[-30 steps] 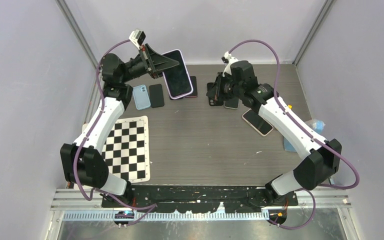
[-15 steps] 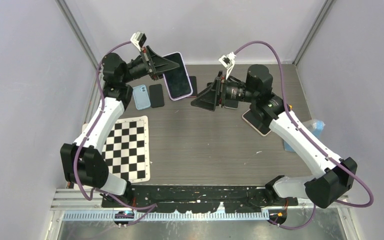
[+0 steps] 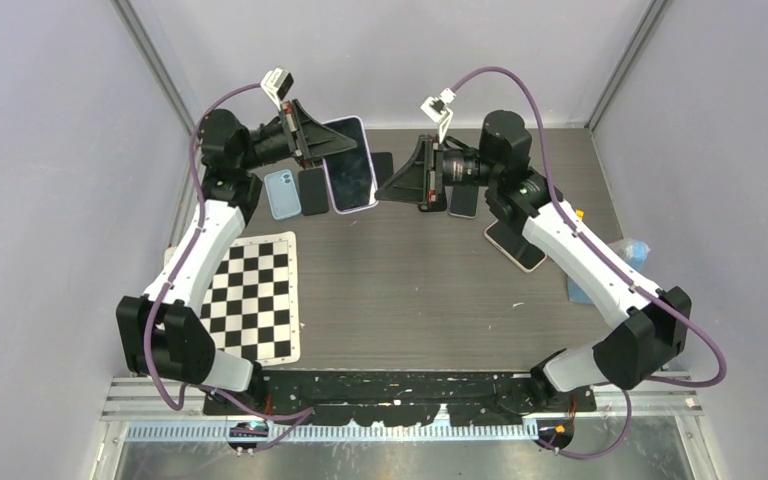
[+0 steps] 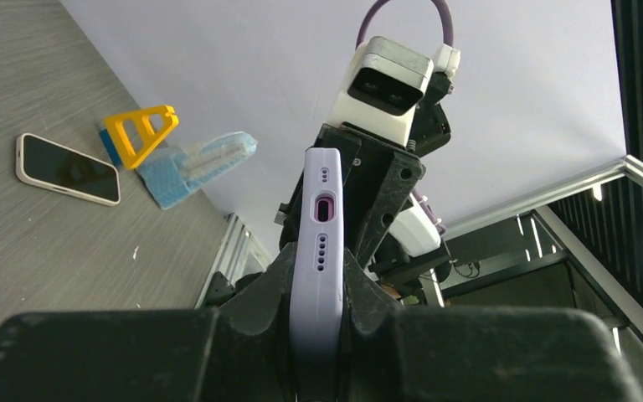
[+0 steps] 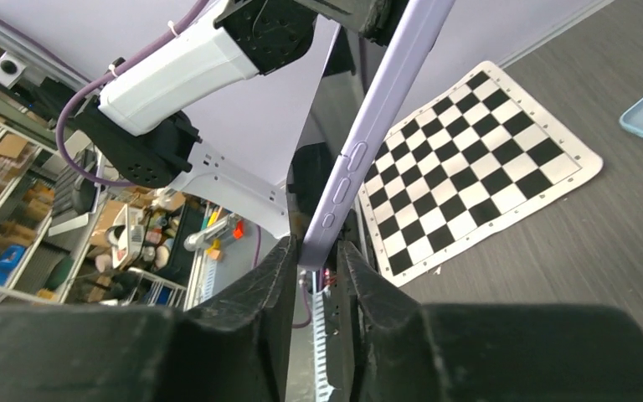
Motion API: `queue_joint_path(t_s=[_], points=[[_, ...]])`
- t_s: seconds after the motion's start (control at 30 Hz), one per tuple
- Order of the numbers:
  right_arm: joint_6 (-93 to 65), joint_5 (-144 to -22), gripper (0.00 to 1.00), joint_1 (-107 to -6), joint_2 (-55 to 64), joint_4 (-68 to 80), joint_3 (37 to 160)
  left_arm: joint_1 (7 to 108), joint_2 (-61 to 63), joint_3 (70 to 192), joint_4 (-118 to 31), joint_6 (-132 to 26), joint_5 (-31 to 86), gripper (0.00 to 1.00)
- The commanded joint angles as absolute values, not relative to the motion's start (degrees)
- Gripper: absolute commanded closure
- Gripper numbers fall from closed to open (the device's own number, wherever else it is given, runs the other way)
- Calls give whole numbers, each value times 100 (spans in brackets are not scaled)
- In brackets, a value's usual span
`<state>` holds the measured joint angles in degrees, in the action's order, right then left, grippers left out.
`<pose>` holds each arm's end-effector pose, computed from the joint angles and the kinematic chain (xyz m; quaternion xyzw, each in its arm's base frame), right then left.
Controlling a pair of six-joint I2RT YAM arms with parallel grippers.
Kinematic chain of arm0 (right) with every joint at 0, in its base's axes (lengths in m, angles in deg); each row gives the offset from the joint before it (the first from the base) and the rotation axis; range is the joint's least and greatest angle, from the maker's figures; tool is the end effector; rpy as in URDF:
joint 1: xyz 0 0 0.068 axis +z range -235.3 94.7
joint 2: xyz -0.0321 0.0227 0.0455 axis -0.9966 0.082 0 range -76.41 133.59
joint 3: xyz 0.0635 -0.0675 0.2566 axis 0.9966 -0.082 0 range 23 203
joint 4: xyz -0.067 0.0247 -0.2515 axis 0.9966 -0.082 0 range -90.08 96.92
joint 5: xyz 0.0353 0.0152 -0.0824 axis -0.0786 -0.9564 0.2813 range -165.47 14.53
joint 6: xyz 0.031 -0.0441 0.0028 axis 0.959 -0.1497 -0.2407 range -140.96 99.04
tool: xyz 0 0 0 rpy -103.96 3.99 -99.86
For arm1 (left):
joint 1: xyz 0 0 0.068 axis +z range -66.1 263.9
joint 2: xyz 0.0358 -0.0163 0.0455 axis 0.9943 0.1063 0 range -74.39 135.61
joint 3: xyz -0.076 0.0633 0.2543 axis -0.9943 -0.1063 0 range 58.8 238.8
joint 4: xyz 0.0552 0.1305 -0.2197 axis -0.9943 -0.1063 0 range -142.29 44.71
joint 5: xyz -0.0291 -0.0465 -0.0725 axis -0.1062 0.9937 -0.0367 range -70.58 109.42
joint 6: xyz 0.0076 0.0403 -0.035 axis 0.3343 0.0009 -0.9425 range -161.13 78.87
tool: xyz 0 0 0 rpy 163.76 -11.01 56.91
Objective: Take the phone out of the phone case
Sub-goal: Remove the phone case from the phone.
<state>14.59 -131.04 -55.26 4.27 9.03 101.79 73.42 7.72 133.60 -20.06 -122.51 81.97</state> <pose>0.2608 0.1846 0.4262 -0.2998 0.6396 0.6159 0.3487 0.3094 -0.0894 0.4312 0.0503 0.6531 -0.7090 0.2612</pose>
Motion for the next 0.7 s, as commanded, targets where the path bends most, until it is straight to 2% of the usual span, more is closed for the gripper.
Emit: queue_joint_path(t_s=[0.0, 0.07, 0.2, 0.33, 0.37, 0.43, 0.47, 0.53, 0.67], points=[[1459, -13383, 74, -5453, 550, 852, 10552, 7340, 409, 13352, -1813, -12207, 8300, 100], [1284, -13428, 75, -5416, 631, 487, 10669, 7323, 395, 13342, -1836, -12216, 8339, 100], [957, -13439, 62, -5344, 768, 82, 10822, 7303, 338, 13291, -1911, -12221, 8331, 100], [923, -13509, 62, -5287, 811, 73, 10821, 7309, 312, 13306, -2034, -12220, 8300, 100], [908, -13573, 63, -5274, 824, 71, 10823, 7305, 303, 13313, -2063, -12224, 8295, 100], [769, -13623, 73, -5243, 813, 15, 10816, 7304, 281, 13309, -2088, -12228, 8307, 100], [628, -13635, 81, -5234, 781, -44, 10812, 7302, 267, 13310, -2141, -12220, 8318, 100], [345, -13730, 87, -5158, 700, -117, 10776, 7300, 274, 13313, -2360, -12228, 8343, 100], [-327, -14060, 90, -4843, 542, -272, 10760, 7214, 286, 13278, -2699, -12382, 8274, 100]])
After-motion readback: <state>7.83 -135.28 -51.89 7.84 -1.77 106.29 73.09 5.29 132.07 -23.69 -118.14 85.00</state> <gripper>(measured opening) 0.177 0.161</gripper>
